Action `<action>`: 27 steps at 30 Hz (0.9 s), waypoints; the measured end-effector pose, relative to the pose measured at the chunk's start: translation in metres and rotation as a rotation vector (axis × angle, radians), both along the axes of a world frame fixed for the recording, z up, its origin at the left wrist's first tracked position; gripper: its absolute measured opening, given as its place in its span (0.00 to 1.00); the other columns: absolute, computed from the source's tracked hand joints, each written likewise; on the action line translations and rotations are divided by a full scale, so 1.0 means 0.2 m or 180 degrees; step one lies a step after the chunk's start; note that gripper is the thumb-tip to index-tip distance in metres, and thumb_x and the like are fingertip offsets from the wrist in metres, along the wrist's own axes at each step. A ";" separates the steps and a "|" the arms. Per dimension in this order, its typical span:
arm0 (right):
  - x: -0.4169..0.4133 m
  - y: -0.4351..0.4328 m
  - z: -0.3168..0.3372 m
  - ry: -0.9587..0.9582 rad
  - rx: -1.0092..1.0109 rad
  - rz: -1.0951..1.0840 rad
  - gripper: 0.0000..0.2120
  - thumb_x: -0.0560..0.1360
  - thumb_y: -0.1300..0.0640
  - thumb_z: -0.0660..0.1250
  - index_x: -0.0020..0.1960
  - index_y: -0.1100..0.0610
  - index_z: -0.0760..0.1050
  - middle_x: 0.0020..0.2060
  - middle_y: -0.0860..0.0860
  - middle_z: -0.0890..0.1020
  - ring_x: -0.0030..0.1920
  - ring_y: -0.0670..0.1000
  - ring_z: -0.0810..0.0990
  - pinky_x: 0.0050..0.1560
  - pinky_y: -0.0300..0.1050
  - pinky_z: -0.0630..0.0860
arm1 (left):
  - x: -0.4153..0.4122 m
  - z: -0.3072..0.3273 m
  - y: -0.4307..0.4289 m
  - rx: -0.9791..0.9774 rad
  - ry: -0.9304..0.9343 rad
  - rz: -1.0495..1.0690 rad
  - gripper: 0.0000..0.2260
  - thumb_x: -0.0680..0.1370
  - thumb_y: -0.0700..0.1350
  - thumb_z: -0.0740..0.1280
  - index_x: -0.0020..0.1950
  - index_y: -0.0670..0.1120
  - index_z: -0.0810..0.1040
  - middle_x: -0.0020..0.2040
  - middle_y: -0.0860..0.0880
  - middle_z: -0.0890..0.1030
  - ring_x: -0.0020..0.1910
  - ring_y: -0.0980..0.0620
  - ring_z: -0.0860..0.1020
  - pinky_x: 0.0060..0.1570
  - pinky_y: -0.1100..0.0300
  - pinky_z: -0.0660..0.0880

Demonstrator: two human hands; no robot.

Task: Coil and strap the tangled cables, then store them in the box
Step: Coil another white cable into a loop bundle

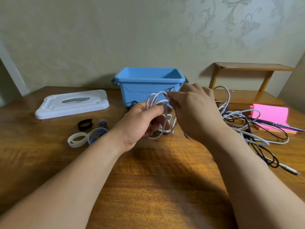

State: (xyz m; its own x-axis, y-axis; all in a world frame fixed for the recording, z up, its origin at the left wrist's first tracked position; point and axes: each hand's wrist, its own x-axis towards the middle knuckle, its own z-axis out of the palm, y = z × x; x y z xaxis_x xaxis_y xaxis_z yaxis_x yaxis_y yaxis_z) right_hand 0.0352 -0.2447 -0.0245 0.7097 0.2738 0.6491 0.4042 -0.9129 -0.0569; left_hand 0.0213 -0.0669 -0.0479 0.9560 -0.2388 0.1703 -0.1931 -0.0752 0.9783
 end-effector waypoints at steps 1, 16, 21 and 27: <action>0.00 0.00 0.00 -0.0005 -0.0002 0.0016 0.11 0.83 0.55 0.65 0.61 0.47 0.84 0.48 0.49 0.80 0.56 0.57 0.76 0.58 0.55 0.65 | -0.01 0.01 0.01 -0.0008 0.0041 -0.0085 0.15 0.85 0.48 0.66 0.40 0.51 0.84 0.38 0.47 0.85 0.33 0.56 0.78 0.33 0.62 0.70; 0.02 -0.01 -0.01 0.0475 -0.0037 -0.0114 0.20 0.86 0.40 0.57 0.39 0.50 0.69 0.37 0.46 0.78 0.50 0.55 0.78 0.63 0.57 0.66 | 0.06 0.00 0.04 -0.0979 -0.0179 0.0611 0.11 0.84 0.52 0.68 0.52 0.44 0.78 0.29 0.52 0.64 0.28 0.53 0.61 0.30 0.59 0.61; -0.04 0.09 -0.06 0.0468 -0.0548 0.0143 0.17 0.87 0.41 0.53 0.51 0.44 0.78 0.48 0.42 0.83 0.58 0.52 0.78 0.66 0.59 0.66 | 0.02 0.01 -0.03 -0.0857 -0.0370 0.0484 0.03 0.81 0.45 0.72 0.48 0.48 0.84 0.35 0.56 0.84 0.35 0.60 0.82 0.36 0.67 0.76; -0.04 0.08 -0.05 0.0746 -0.0618 0.0044 0.17 0.82 0.35 0.60 0.48 0.46 0.78 0.48 0.44 0.81 0.57 0.52 0.77 0.65 0.58 0.66 | 0.05 0.03 0.00 -0.1117 -0.0360 0.1046 0.06 0.85 0.46 0.68 0.50 0.47 0.82 0.39 0.55 0.85 0.42 0.62 0.84 0.41 0.65 0.79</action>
